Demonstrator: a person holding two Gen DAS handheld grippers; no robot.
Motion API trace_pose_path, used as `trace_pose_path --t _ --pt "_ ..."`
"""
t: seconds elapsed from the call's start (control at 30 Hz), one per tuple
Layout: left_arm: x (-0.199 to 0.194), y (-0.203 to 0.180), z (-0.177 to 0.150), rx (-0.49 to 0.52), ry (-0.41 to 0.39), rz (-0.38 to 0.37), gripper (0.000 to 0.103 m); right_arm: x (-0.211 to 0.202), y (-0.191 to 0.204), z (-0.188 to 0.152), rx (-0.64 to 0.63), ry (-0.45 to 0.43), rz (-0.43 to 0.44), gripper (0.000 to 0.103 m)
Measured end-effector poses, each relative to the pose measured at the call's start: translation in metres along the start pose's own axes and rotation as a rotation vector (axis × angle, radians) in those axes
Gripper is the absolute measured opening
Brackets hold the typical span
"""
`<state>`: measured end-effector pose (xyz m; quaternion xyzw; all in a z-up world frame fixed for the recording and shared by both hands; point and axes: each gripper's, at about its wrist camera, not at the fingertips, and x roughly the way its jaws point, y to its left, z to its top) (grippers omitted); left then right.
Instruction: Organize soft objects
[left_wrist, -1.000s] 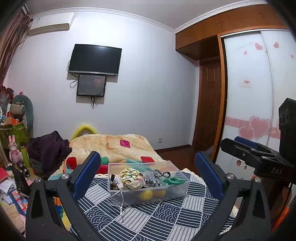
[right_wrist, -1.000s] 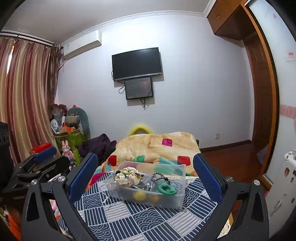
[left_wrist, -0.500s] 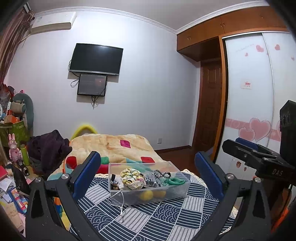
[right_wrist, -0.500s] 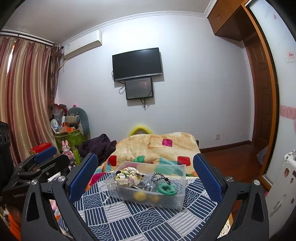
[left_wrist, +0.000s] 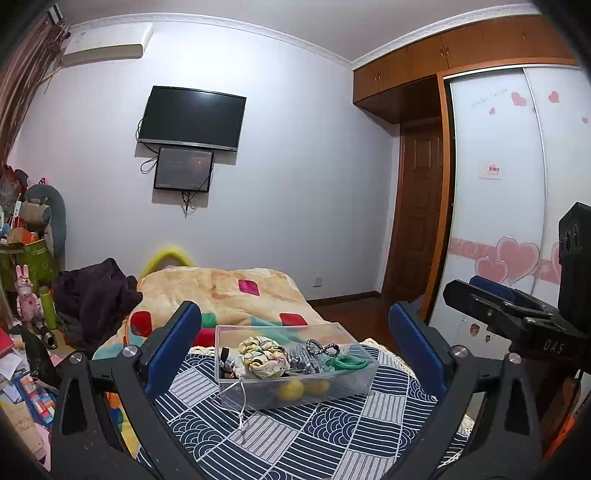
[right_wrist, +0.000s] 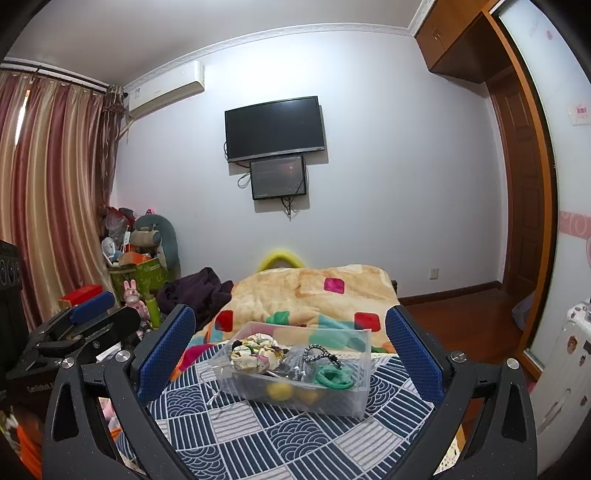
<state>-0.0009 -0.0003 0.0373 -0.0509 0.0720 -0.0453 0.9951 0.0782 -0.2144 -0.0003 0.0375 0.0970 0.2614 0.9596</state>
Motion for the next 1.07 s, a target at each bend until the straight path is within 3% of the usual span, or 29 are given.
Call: trace_pose_path --t 1.07 --pt "0.011 0.002 -0.003 -0.059 0.051 -0.034 0.103 0.006 -0.004 -0.001 0.017 0.019 0.012 0.103"
